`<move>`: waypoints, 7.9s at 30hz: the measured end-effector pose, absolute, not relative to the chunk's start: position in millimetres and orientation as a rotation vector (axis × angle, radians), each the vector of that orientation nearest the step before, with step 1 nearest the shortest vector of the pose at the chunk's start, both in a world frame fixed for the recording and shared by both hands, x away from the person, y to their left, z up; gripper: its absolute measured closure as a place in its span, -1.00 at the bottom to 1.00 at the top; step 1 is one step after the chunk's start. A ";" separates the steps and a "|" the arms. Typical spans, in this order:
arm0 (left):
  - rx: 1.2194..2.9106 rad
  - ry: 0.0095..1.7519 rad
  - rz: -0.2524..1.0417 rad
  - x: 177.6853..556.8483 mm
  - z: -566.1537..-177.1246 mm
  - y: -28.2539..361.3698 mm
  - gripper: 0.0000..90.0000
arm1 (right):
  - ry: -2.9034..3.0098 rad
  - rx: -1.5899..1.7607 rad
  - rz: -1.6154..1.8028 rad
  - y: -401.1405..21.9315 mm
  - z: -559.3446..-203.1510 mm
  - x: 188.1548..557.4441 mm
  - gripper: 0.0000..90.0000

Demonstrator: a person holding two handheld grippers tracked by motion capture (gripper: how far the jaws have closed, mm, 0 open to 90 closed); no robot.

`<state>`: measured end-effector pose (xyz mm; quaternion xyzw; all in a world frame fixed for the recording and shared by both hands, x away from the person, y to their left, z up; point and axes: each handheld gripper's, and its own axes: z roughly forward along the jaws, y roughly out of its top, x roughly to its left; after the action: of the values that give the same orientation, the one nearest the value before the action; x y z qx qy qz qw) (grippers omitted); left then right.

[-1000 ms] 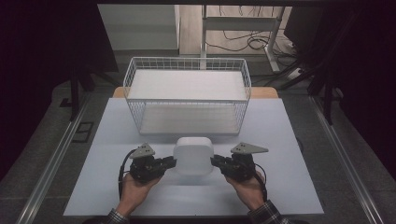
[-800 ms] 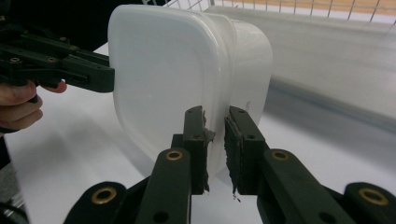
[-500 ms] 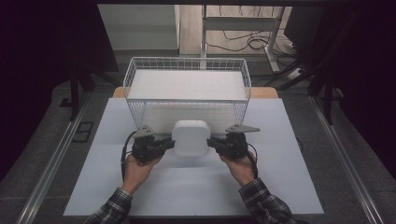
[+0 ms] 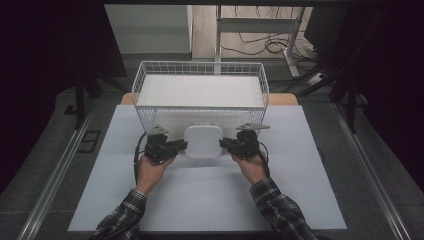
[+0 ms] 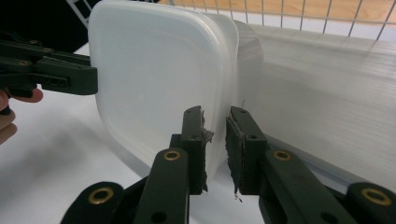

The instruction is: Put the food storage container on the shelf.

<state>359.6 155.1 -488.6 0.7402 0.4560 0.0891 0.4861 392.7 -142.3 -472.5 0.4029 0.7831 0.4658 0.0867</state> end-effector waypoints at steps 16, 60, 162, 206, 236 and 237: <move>1.772 1.140 0.222 381.3 -501.3 155.2 0.61 | 2.327 1.235 1.343 -132.7 -475.7 413.7 0.61; 1.808 0.976 0.443 297.8 -502.4 160.6 -0.89 | 2.428 0.908 1.319 -109.3 -473.7 374.1 0.97; 1.883 0.949 0.310 239.5 -528.0 176.5 -0.91 | 2.478 0.908 1.235 -72.8 -490.6 409.9 -0.61; 1.895 0.928 0.244 240.2 -529.0 176.3 -0.92 | 2.528 0.767 1.180 -112.9 -488.7 350.0 -1.00; 1.953 0.927 0.245 241.0 -530.7 172.2 -0.93 | 2.507 0.794 1.194 -150.1 -492.5 304.9 -1.00; 1.952 0.933 0.251 240.7 -530.4 173.3 -0.93 | 2.505 0.795 1.195 -150.8 -492.4 303.8 -1.00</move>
<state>240.7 173.3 -530.4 0.7943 0.3795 0.1022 0.4633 303.8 -150.8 -492.4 0.2731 0.8607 0.4105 0.1270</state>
